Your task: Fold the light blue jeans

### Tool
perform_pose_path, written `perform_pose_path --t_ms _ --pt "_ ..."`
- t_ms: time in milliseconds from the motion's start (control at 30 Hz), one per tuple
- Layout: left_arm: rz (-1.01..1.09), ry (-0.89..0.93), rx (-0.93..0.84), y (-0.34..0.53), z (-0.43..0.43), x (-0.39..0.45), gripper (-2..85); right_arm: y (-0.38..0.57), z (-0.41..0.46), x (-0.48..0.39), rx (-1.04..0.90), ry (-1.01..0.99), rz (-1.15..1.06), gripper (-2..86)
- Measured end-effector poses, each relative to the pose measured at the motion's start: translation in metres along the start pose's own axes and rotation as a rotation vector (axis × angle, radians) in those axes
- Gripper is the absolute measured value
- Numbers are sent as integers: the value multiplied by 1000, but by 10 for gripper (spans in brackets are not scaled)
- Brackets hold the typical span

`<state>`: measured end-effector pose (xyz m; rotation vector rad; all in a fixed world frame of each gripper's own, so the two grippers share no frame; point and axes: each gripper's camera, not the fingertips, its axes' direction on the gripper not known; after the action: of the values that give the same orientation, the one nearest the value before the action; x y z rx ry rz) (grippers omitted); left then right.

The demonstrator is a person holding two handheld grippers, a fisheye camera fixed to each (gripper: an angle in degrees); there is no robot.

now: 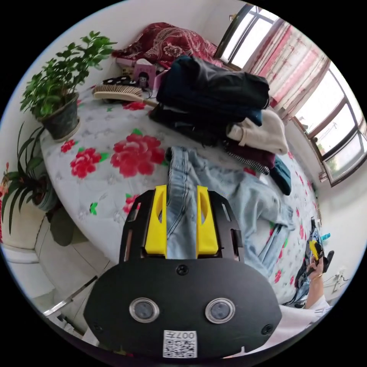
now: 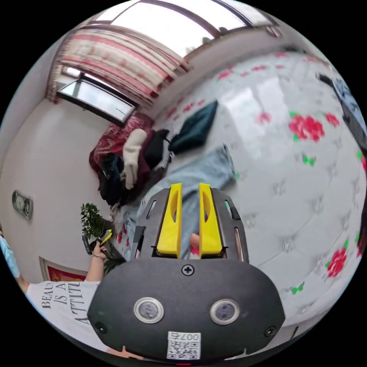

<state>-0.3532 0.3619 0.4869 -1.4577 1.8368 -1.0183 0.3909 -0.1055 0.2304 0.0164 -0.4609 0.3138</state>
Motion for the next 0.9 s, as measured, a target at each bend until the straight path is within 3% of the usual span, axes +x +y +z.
perform_pose_path --t_ms 167,433,567,733,900 --pt "-13 -57 -72 39 30 12 96 8 57 29 -116 32 83 56" --pt "6 -122 -230 43 93 46 96 -26 150 -8 -230 -36 2 51" --pt "55 -238 -231 42 115 69 80 -33 166 -27 -301 42 -30 18" --pt "86 -323 -239 39 130 89 54 -8 51 -53 121 193 -47 1" --pt "141 -277 -224 44 141 115 58 47 -70 -83 389 334 -71 2"
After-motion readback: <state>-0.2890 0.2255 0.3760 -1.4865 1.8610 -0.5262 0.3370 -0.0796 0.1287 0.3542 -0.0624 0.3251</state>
